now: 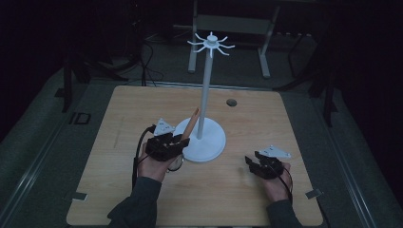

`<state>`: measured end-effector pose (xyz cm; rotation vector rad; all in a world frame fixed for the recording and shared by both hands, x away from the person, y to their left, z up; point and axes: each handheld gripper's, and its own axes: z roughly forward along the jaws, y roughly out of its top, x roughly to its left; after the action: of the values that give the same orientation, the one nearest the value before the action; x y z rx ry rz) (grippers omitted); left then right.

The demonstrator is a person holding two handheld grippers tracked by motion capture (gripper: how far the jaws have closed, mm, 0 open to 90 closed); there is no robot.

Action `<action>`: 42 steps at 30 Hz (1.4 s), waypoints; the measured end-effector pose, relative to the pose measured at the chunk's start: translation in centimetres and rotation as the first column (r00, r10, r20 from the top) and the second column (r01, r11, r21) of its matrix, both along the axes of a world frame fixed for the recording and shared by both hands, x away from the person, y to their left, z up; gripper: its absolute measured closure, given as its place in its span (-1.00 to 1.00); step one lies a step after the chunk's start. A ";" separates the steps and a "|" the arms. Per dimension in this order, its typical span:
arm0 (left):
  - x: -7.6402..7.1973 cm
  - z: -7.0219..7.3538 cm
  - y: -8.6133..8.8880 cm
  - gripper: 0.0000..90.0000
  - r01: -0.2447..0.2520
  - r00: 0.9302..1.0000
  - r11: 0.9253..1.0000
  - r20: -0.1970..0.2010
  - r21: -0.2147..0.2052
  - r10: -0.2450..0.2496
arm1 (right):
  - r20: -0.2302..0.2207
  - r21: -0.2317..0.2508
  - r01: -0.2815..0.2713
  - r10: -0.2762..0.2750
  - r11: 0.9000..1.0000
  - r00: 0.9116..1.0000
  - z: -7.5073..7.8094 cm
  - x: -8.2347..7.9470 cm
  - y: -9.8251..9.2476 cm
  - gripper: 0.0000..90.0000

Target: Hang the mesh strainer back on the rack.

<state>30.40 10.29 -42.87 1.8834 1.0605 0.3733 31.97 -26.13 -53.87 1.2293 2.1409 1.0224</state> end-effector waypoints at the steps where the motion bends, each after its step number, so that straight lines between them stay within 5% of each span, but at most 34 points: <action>1: 0.0 0.1 0.0 0.54 -0.004 1.000 1.000 0.002 -0.008 0.004 | 0.000 0.000 0.000 0.000 1.000 1.000 0.0 0.0 0.0 0.12; 8: -0.1 0.9 0.4 0.54 -0.041 0.998 0.997 0.036 -0.070 0.044 | -0.005 -0.002 0.010 -0.010 1.000 1.000 0.0 0.0 -0.1 0.12; 28: -0.5 3.2 0.7 0.54 -0.060 0.991 0.989 0.110 -0.137 0.075 | -0.004 -0.003 0.017 -0.017 1.000 1.000 0.0 0.0 -0.1 0.12; 42: -0.4 4.6 1.1 0.54 -0.070 0.981 0.976 0.161 -0.207 0.105 | -0.003 -0.006 0.021 -0.021 1.000 1.000 -0.1 0.1 -0.1 0.12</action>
<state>30.03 11.42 -38.24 1.6003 1.0276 0.4534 32.02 -26.21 -53.98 1.2492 2.1277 1.0051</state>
